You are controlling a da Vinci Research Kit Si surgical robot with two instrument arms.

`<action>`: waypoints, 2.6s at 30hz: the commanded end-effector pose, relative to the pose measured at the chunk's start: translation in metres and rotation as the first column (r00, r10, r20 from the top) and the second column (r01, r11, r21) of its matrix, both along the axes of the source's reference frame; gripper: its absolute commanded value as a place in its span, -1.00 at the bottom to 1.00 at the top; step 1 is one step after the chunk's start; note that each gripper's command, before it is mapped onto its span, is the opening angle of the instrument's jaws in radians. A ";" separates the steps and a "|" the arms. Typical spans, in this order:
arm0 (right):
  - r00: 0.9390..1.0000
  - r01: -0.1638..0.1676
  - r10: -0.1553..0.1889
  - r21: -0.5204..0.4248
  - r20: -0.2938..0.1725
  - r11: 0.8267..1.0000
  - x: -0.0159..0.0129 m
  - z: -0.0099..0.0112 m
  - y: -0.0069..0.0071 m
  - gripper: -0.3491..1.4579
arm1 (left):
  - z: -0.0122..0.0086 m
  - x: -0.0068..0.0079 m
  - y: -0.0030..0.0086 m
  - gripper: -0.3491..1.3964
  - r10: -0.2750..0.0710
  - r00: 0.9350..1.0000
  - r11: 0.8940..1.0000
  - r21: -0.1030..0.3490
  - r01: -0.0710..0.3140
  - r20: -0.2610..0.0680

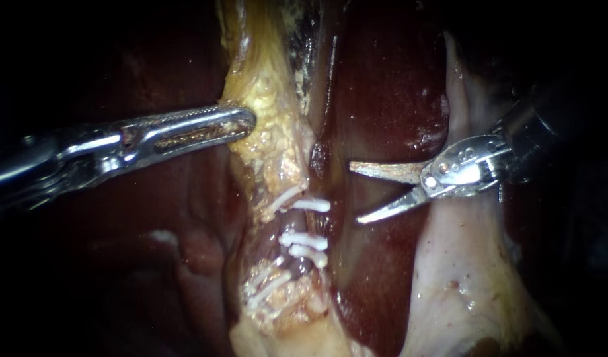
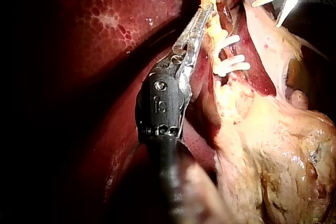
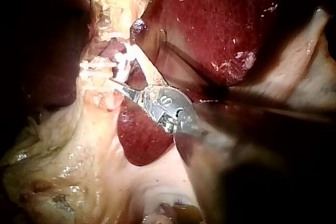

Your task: Go to the cutting position right tube

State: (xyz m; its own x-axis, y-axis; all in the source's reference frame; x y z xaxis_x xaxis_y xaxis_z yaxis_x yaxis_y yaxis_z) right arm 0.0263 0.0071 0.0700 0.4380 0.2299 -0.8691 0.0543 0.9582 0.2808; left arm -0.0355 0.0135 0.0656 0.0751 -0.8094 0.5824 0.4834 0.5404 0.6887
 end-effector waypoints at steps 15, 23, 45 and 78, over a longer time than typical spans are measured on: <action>0.999 0.024 -0.030 0.256 0.020 0.966 0.0019 0.0027 -0.0035 0.98 | -0.0047 0.0064 0.0026 -1.00 -0.047 0.999 0.999 0.009 0.046 0.004; 0.995 0.035 -0.073 0.468 0.063 0.883 0.0031 0.0049 -0.0052 0.98 | -0.0076 0.0085 0.0032 -1.00 -0.070 0.997 0.998 -0.007 0.070 0.012; 0.980 0.008 -0.135 0.643 0.149 0.766 0.0063 0.0100 -0.0069 0.94 | -0.0082 0.0083 0.0029 -1.00 -0.073 0.997 0.997 -0.013 0.073 0.011; 0.969 0.237 -0.236 0.553 -0.075 0.799 0.0124 0.0114 -0.0059 0.68 | -0.0071 0.0082 0.0029 -1.00 -0.073 0.997 0.997 -0.017 0.073 0.010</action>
State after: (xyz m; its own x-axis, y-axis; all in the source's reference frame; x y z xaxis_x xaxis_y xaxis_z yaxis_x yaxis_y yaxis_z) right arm 0.0389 0.0013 0.0815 0.5354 0.5598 -0.6324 0.2639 0.6004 0.7549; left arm -0.0274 0.0164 0.0584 0.0105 -0.8021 0.5971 0.5148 0.5163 0.6844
